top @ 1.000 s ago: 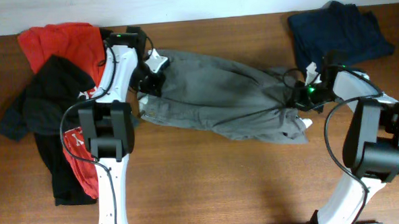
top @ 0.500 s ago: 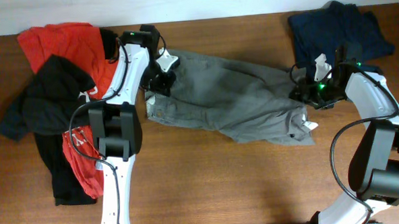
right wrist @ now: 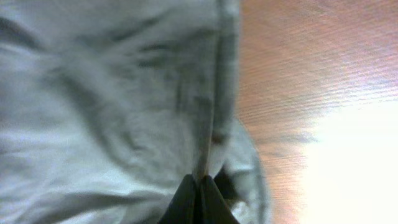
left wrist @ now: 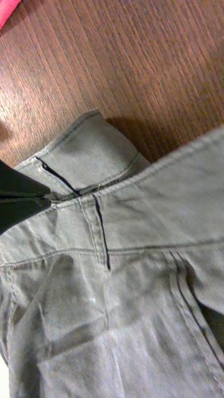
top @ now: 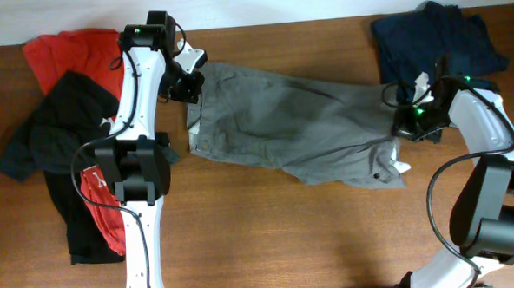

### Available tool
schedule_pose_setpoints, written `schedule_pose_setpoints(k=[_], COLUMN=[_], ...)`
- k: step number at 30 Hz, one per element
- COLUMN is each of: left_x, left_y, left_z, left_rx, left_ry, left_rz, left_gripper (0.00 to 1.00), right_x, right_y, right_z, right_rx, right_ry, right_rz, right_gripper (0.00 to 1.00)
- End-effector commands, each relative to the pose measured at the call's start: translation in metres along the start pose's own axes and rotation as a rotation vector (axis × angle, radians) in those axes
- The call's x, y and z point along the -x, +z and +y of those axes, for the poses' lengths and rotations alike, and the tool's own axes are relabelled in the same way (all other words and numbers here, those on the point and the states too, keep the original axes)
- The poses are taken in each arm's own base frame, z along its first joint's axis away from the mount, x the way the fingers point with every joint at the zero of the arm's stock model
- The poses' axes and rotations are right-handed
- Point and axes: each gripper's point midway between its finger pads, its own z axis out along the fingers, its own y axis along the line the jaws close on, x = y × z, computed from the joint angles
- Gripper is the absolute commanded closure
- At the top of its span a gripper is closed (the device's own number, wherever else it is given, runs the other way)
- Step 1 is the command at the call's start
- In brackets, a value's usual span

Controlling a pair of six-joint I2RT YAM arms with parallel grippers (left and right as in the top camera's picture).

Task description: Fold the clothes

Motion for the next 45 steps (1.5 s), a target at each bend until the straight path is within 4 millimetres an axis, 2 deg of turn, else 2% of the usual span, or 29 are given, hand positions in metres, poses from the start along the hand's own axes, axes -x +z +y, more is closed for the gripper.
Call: schedule_pose_setpoints(k=[1, 4, 5, 7, 9, 10, 11, 12, 13, 19, 24, 26, 31, 34, 39, 42, 45], left_x=[0.000, -0.001, -0.002, -0.004, -0.007, -0.008, -0.008, -0.007, -0.007, -0.001, -0.004, -0.006, -0.008, -0.010, -0.008, -0.007, -0.010], left_y=[-0.002, -0.003, -0.005, -0.007, -0.010, -0.011, -0.011, -0.012, -0.012, -0.012, -0.015, -0.016, -0.011, -0.004, 0.010, 0.022, 0.036], left_z=[0.007, 0.014, 0.019, 0.026, 0.038, 0.040, 0.041, 0.041, 0.040, 0.028, 0.027, 0.030, 0.035, 0.028, 0.012, 0.001, 0.000], left_rx=[0.041, 0.047, 0.049, 0.051, 0.054, 0.047, 0.037, 0.027, 0.024, -0.055, -0.102, -0.103, -0.108, -0.157, -0.288, -0.373, -0.394], left_ry=[-0.009, -0.020, -0.036, -0.070, -0.113, -0.128, -0.132, -0.135, -0.134, -0.096, -0.082, -0.090, -0.102, -0.093, -0.064, -0.050, -0.060], left_rz=[0.003, 0.002, -0.001, -0.005, -0.011, -0.015, -0.019, -0.024, -0.027, -0.054, -0.060, -0.061, -0.052, -0.044, -0.056, -0.059, -0.042], left_gripper=[0.99, 0.99, 0.99, 0.99, 0.99, 1.00, 1.00, 0.99, 1.00, 0.99, 0.99, 0.92, 0.61, 0.50, 0.46, 0.46, 0.46], right_x=[0.008, 0.008, 0.009, 0.010, 0.012, 0.014, 0.017, 0.021, 0.021, 0.011, -0.009, -0.014, -0.023, -0.024, -0.024, -0.023, -0.022], right_y=[-0.014, -0.015, -0.015, -0.015, -0.016, -0.016, -0.015, -0.014, -0.013, 0.008, 0.033, 0.038, 0.053, 0.058, 0.064, 0.065, 0.065], right_z=[-0.030, -0.025, -0.026, -0.027, -0.029, -0.026, -0.019, -0.010, -0.006, 0.004, 0.001, -0.001, -0.002, 0.005, 0.023, 0.024, 0.024], right_rx=[-0.097, -0.044, -0.040, -0.049, -0.061, -0.041, 0.001, 0.052, 0.071, 0.169, 0.192, 0.192, 0.193, 0.196, 0.203, 0.203, 0.204], right_ry=[0.071, 0.052, 0.055, 0.054, 0.054, 0.052, 0.046, 0.037, 0.032, 0.019, 0.012, 0.013, 0.003, -0.022, -0.079, -0.073, -0.067], right_rz=[-0.037, -0.033, -0.037, -0.041, -0.049, -0.056, -0.065, -0.077, -0.077, 0.000, 0.072, 0.083, 0.080, 0.073, 0.068, 0.065, 0.058], right_gripper=[0.95, 0.64, 0.41, 0.32, 0.29, 0.33, 0.46, 0.80, 0.95, 0.96, 0.96, 0.96, 0.96, 0.96, 0.96, 0.96, 0.96])
